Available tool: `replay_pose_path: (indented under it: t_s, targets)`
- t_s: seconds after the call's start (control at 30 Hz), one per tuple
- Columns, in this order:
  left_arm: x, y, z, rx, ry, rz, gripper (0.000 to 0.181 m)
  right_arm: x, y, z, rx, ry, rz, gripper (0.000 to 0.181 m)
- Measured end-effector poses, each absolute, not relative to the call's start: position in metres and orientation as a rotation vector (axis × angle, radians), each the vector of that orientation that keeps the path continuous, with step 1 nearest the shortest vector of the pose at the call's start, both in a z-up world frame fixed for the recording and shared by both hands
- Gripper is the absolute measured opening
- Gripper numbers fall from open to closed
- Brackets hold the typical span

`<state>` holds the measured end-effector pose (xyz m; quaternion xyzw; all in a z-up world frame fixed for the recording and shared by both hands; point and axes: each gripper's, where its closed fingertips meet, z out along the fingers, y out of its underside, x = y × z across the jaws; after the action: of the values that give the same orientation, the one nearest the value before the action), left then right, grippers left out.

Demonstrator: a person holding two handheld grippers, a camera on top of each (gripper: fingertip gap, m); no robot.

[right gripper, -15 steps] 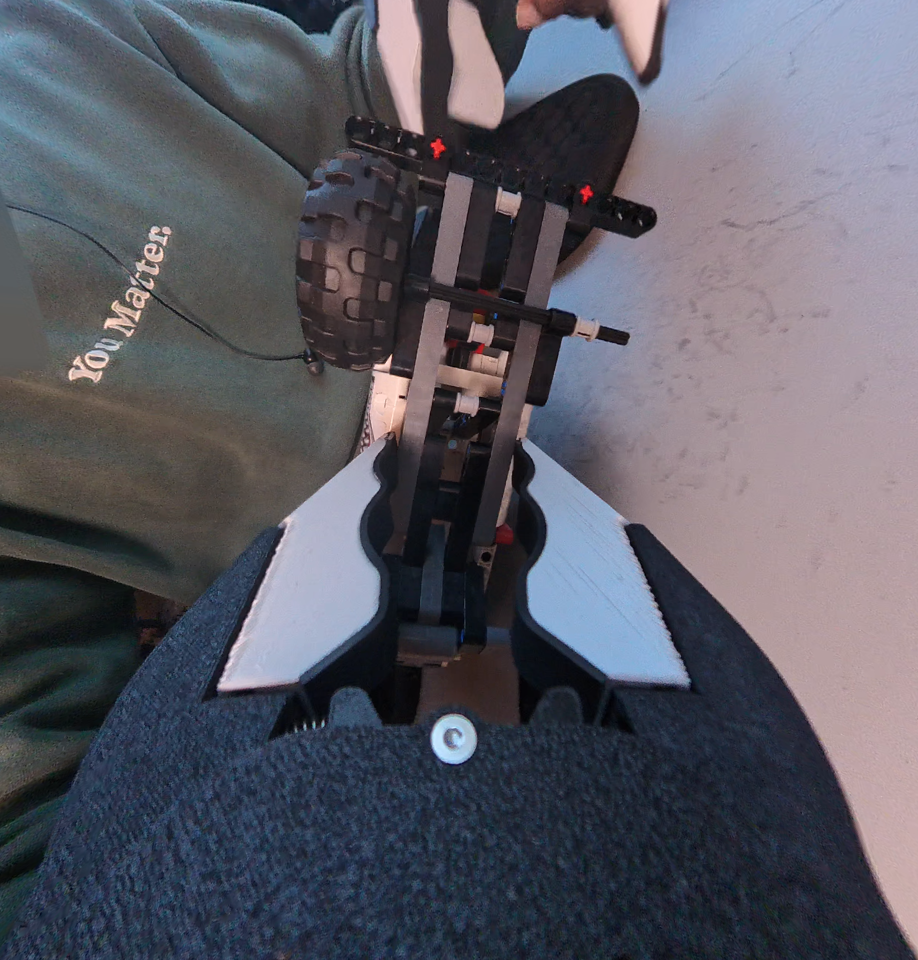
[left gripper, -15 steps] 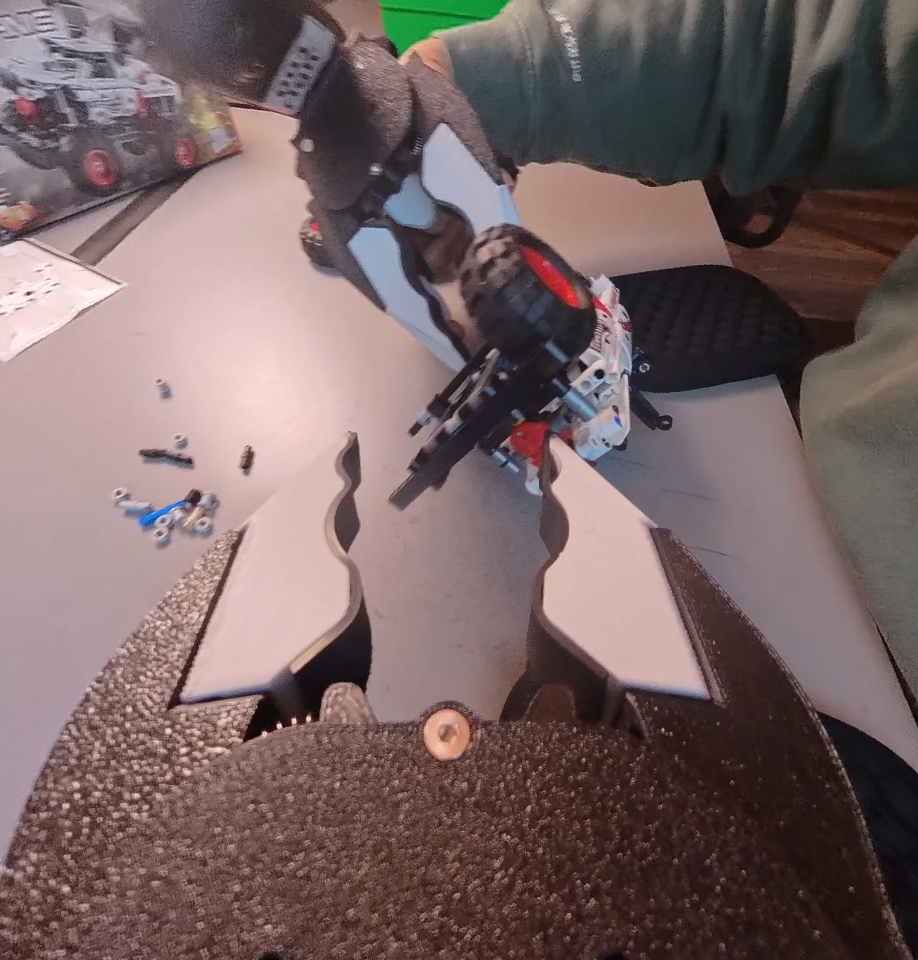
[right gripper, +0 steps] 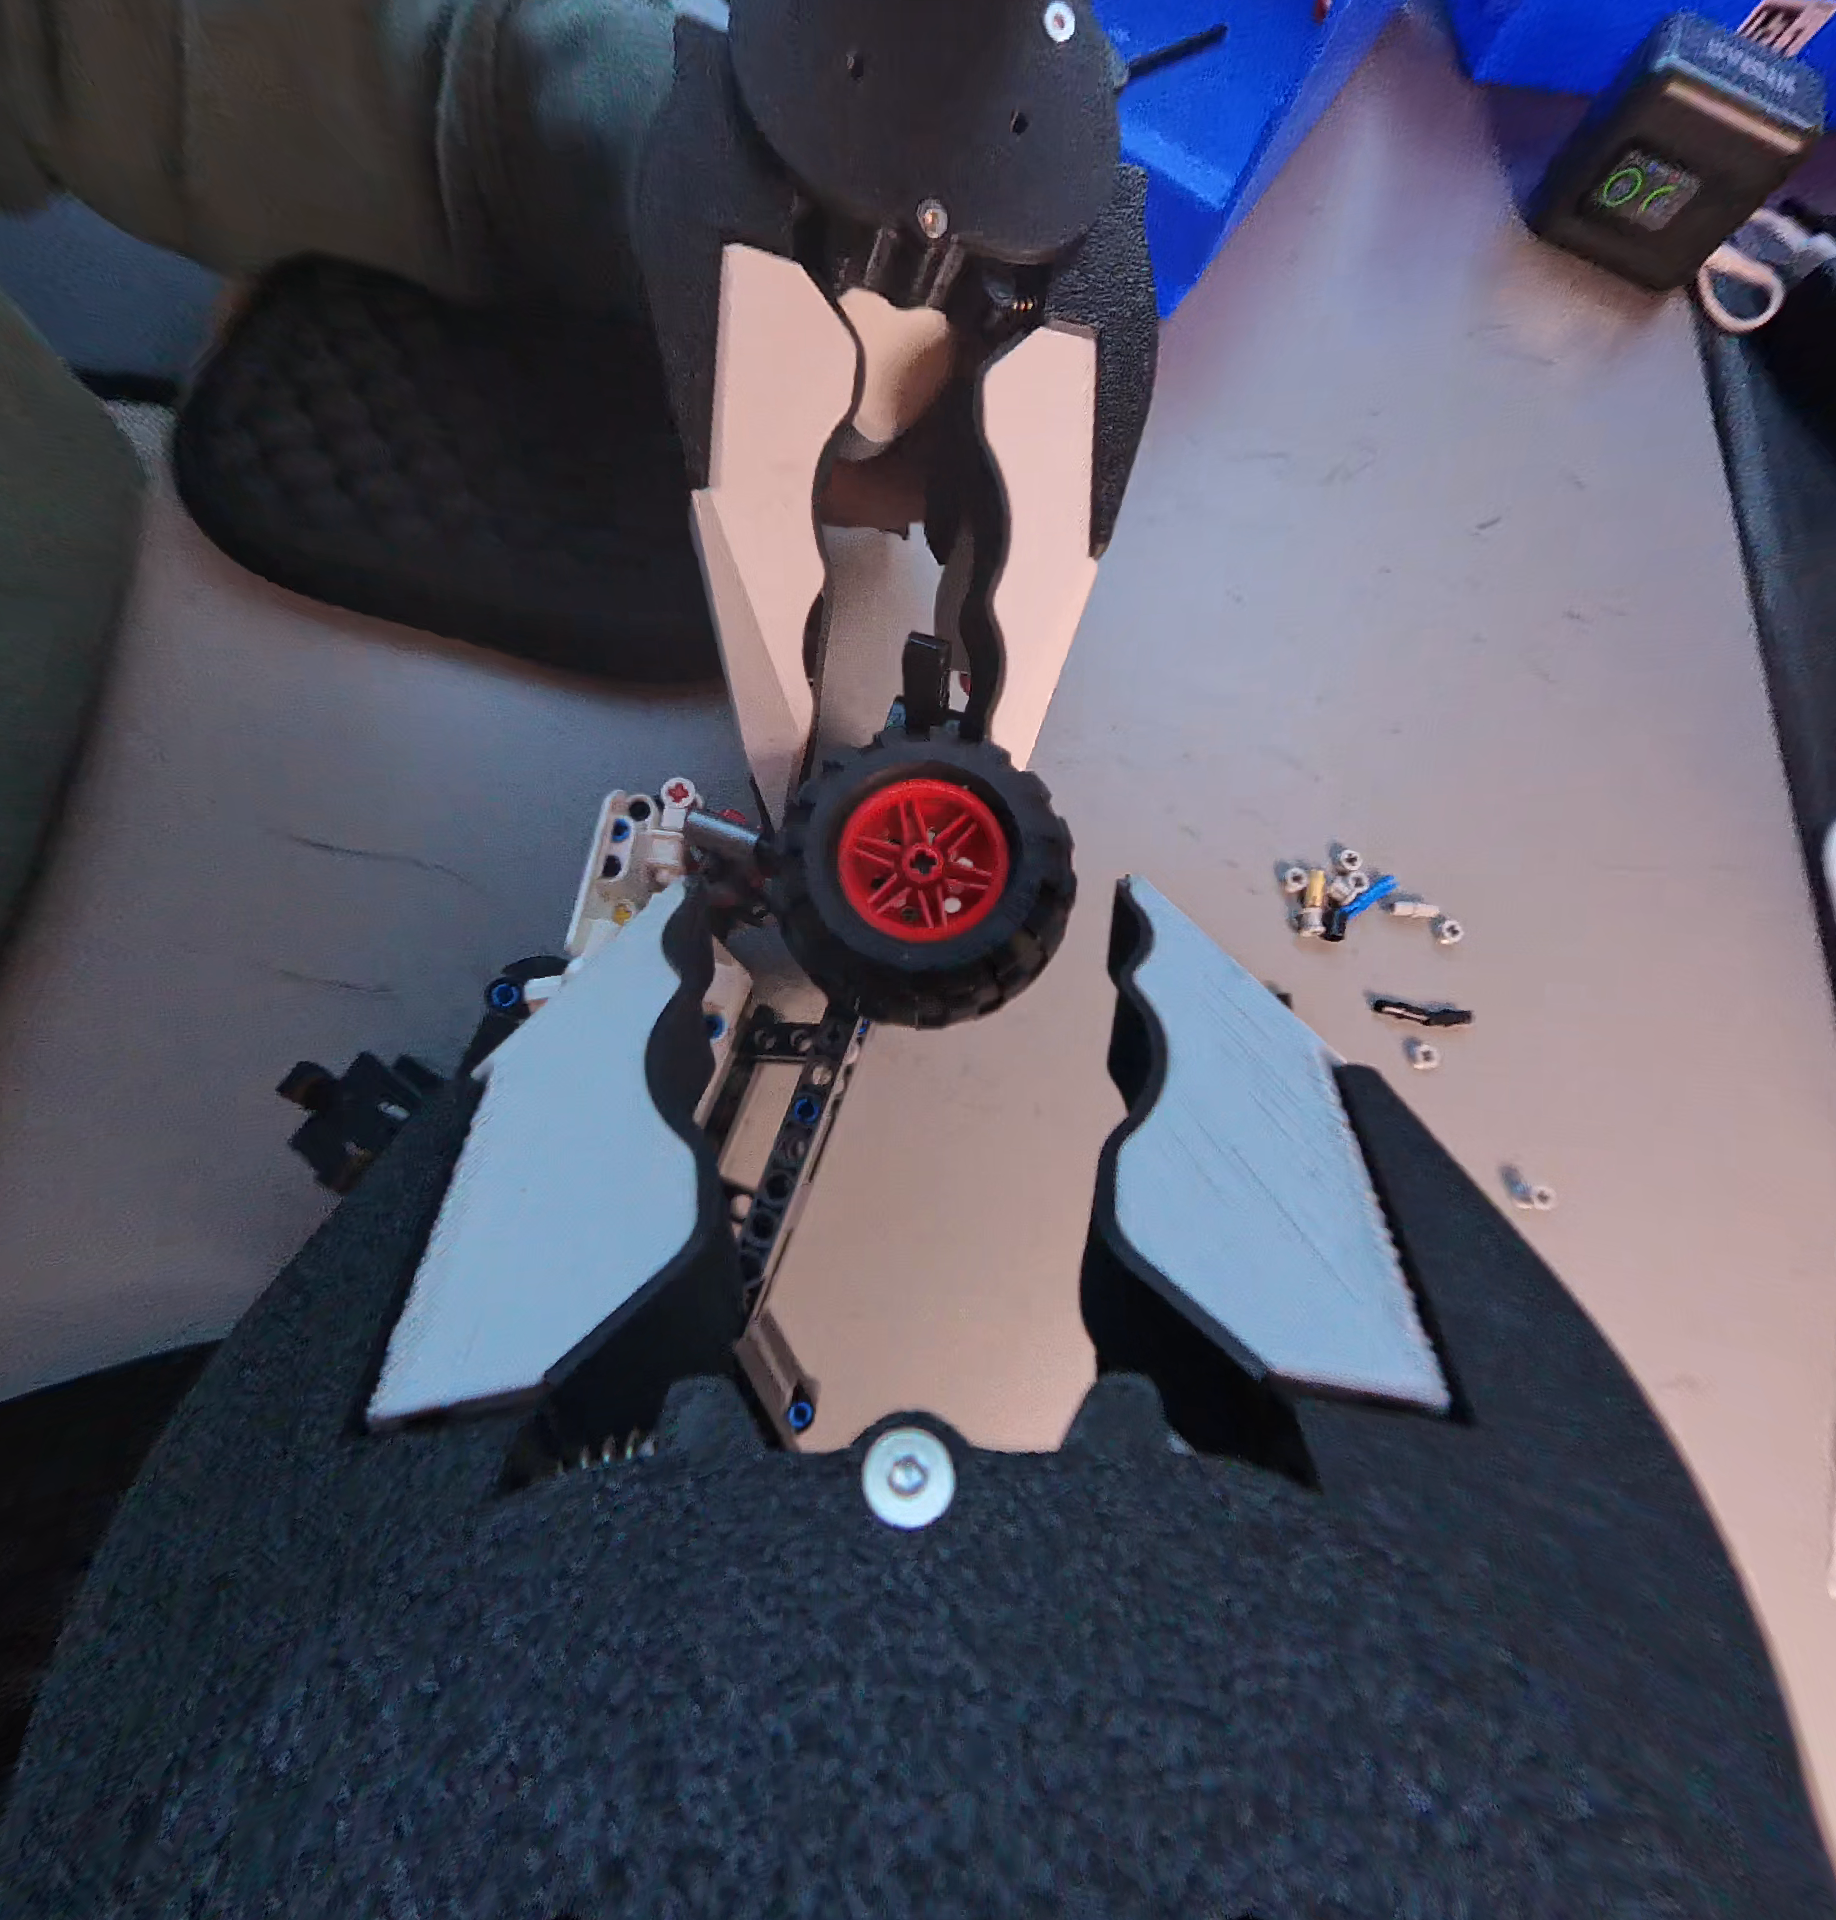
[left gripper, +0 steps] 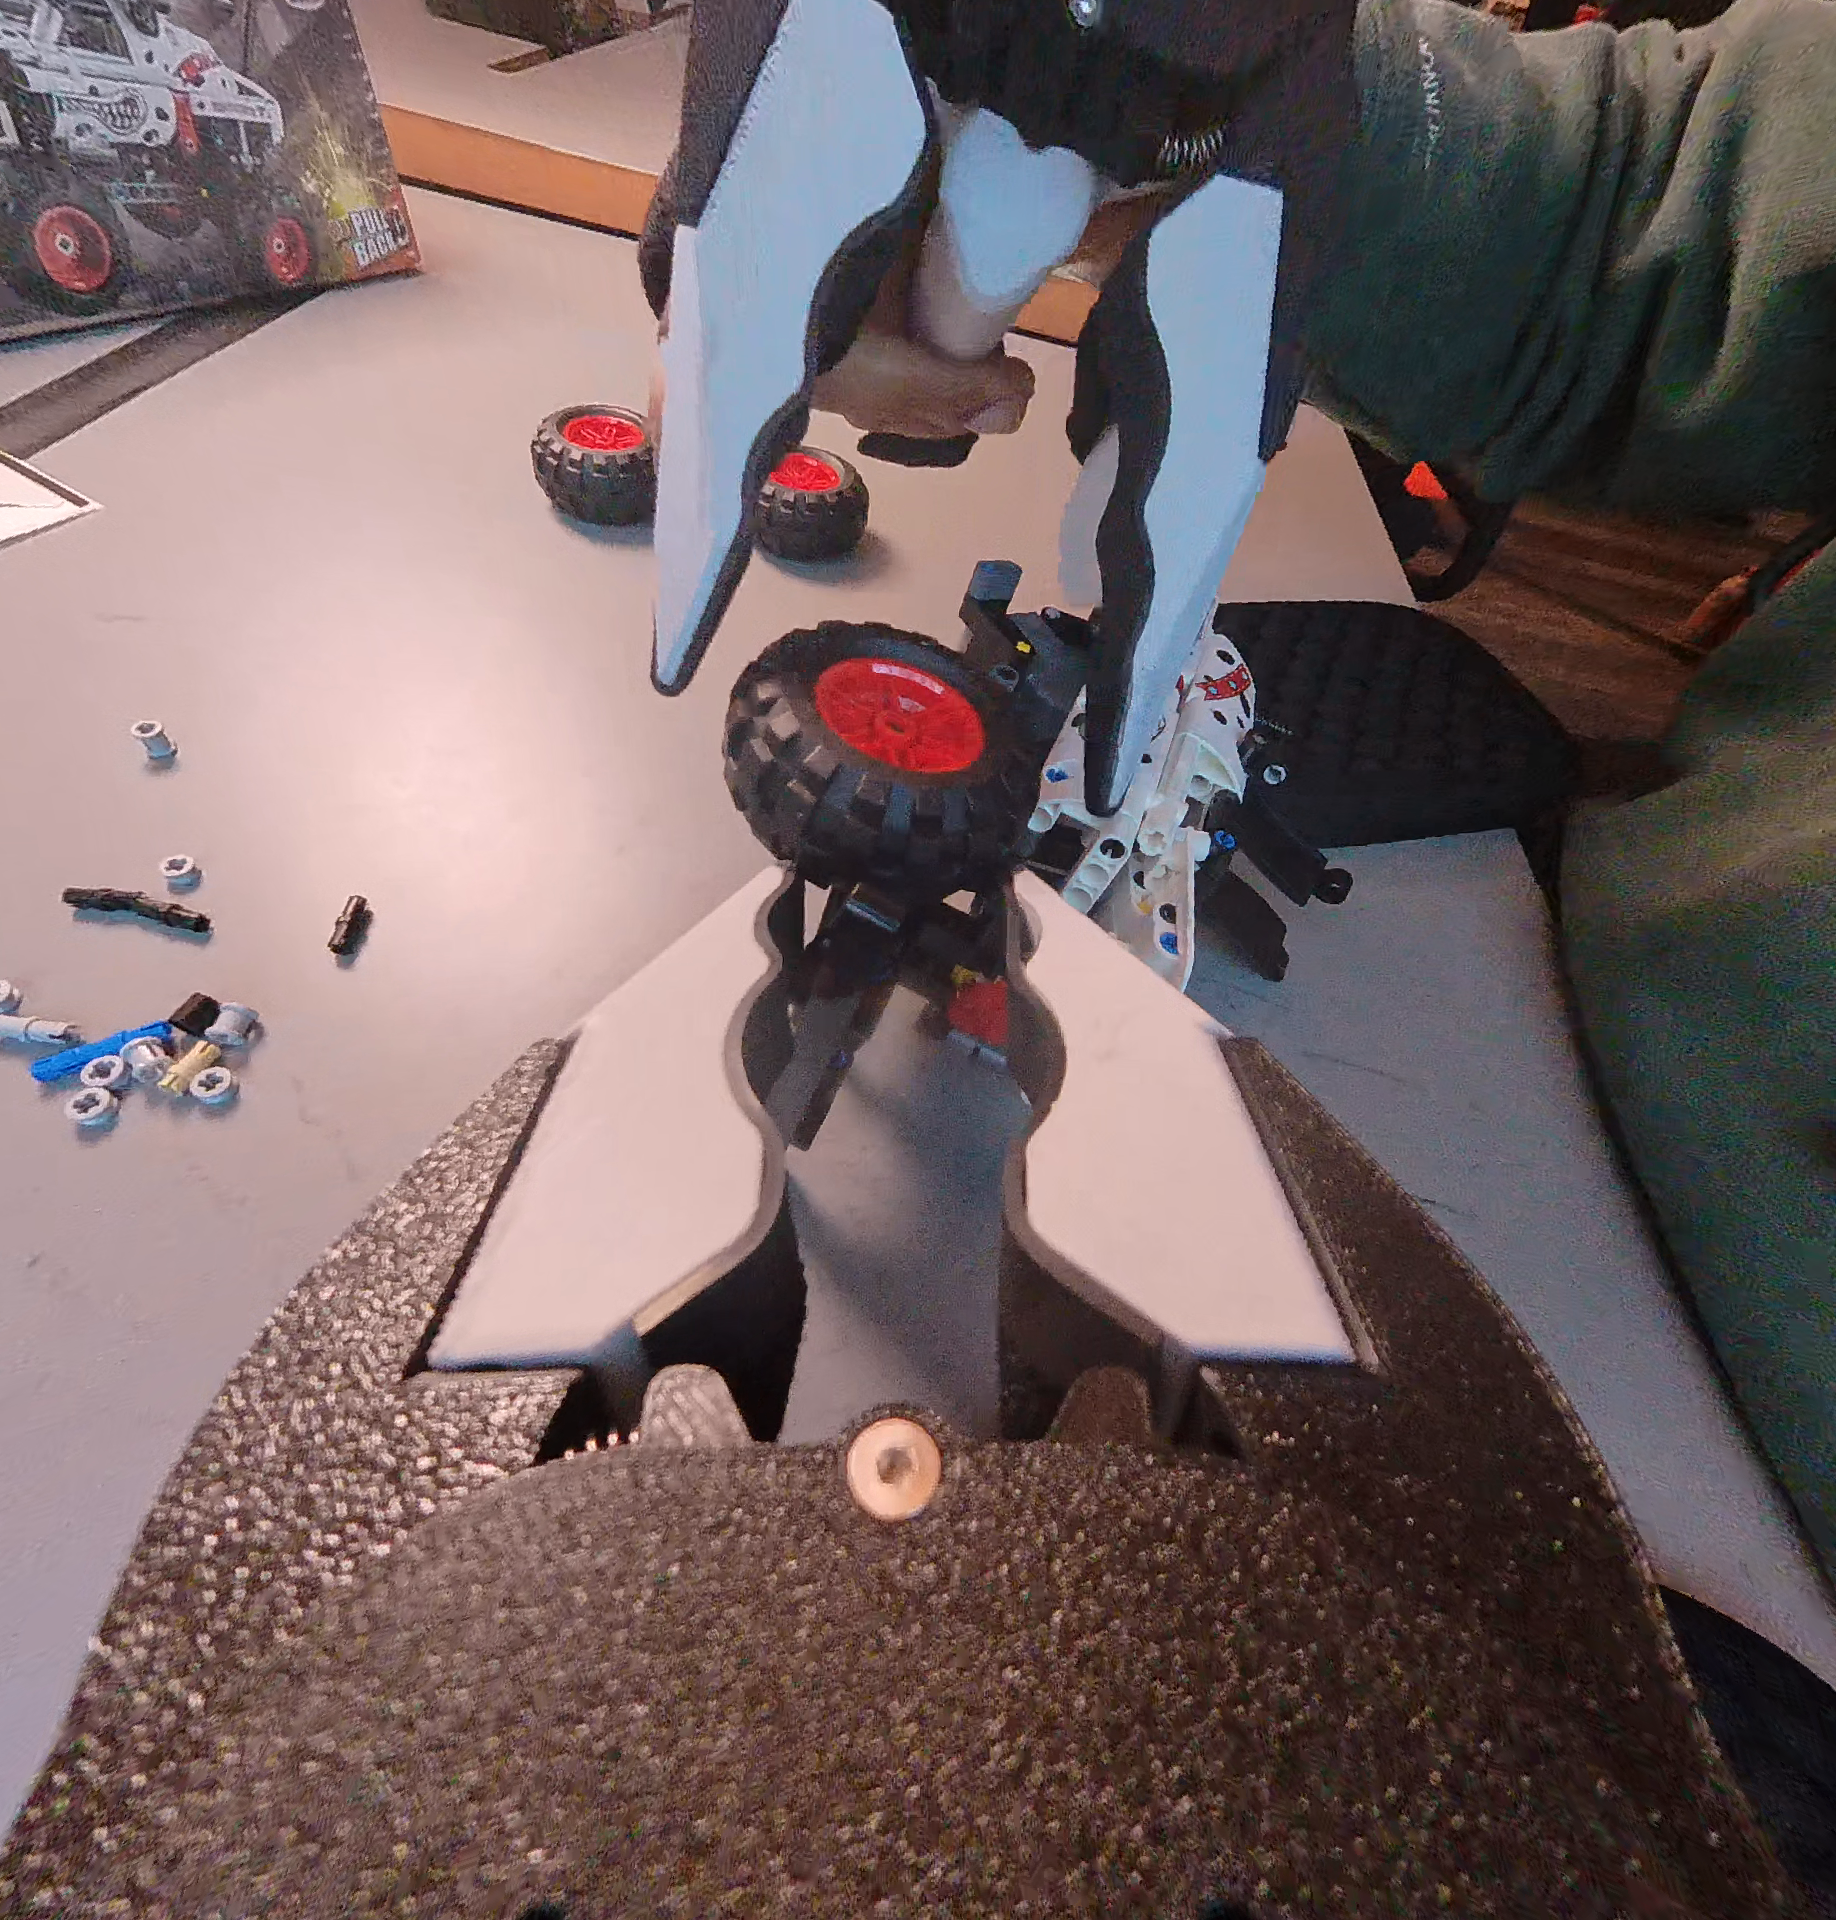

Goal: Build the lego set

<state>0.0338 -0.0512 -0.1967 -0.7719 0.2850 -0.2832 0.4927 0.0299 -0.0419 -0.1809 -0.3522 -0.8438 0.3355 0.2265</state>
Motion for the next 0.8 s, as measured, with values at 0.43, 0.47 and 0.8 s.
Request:
replay_pose_path:
  t_s: [0.43,0.47,0.8]
  targets:
    - [0.033,-0.055,-0.201,-1.909,0.73,-0.831,0.021,0.02,-0.052,-0.189,-0.979,-2.253,1.282,0.06]
    - [0.033,-0.053,-0.199,-1.917,0.704,-0.865,0.021,0.02,-0.05,-0.188,-1.002,-2.235,1.354,0.06]
    - [0.041,-0.048,-0.195,-1.901,0.652,-0.885,0.032,0.023,-0.05,-0.177,-0.947,-2.152,1.481,0.06]
